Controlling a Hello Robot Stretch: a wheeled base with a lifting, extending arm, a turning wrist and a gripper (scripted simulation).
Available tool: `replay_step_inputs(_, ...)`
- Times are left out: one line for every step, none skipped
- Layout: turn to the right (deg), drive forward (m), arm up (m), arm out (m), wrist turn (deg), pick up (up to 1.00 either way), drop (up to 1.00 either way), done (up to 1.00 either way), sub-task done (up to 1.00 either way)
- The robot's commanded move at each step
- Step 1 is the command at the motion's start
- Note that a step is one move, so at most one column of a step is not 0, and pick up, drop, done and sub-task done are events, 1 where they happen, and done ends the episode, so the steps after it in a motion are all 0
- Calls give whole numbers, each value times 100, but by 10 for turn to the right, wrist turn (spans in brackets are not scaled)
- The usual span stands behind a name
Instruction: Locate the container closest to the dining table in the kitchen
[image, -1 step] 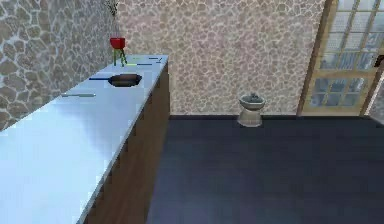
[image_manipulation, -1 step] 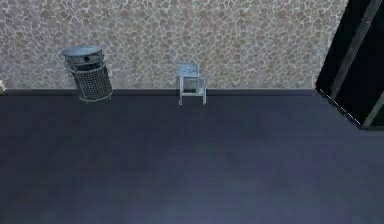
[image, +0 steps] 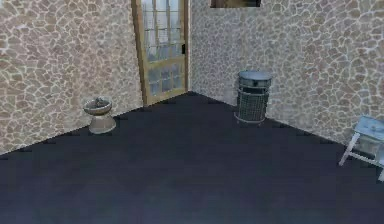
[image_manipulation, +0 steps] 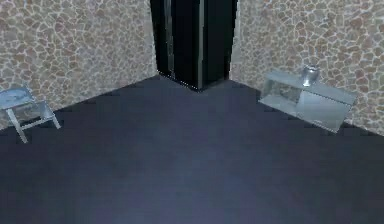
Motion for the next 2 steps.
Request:
replay_step_inputs(450,0,0,0,0,0,0,0,0)
replay_step_inputs(450,0,0,0,0,0,0,0,0)
